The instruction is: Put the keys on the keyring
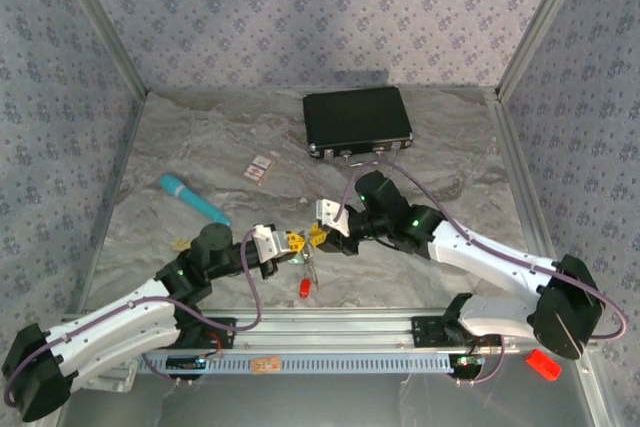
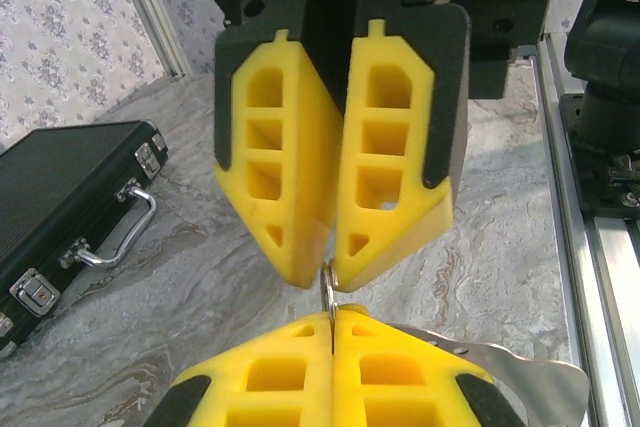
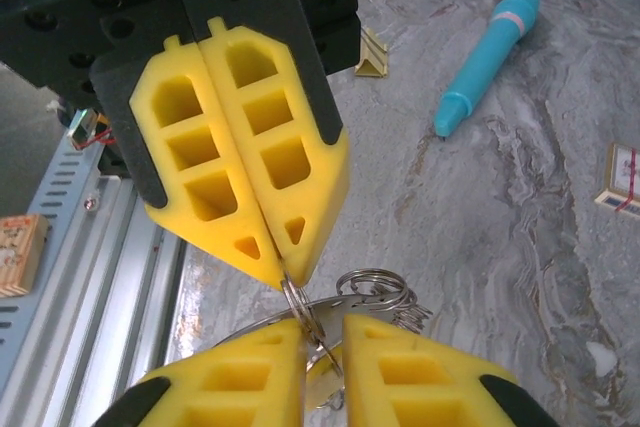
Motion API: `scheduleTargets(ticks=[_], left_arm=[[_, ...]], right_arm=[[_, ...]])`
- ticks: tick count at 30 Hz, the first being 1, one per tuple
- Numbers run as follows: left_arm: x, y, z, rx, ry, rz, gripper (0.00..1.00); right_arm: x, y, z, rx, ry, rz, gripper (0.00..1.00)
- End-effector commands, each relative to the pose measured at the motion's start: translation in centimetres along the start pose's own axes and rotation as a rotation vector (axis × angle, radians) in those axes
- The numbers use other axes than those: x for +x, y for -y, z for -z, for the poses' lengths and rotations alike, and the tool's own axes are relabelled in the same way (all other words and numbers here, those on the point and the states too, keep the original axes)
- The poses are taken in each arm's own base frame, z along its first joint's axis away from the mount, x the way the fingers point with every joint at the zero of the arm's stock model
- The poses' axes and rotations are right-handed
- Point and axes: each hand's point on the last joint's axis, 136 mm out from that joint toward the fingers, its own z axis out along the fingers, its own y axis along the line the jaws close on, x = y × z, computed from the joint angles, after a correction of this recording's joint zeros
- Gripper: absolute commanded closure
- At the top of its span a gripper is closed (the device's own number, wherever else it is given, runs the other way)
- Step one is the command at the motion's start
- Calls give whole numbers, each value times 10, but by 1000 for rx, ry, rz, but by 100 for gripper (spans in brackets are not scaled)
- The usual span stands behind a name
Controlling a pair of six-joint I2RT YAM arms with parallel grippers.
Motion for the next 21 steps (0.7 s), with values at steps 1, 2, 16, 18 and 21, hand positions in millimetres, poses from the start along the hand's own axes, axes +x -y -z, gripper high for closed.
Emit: scheduleTargets(ticks=[1, 2, 16, 18, 21], left_arm=[[-19, 2, 1, 16, 78, -28, 100], [-19, 2, 1, 14, 77, -27, 100], [-9, 1, -3, 38, -62, -13, 88], [-9, 0, -3, 35, -64, -14, 91], [-10, -1, -3, 30, -59, -20, 100]], right_arm=[[-4, -1, -2, -12, 12, -1, 91], [-5, 0, -1, -9, 9, 0, 95], [1, -7, 6, 27, -305, 192, 100], [0, -7, 4, 30, -329, 216, 100], [-7, -11, 4, 18, -300, 215, 100]])
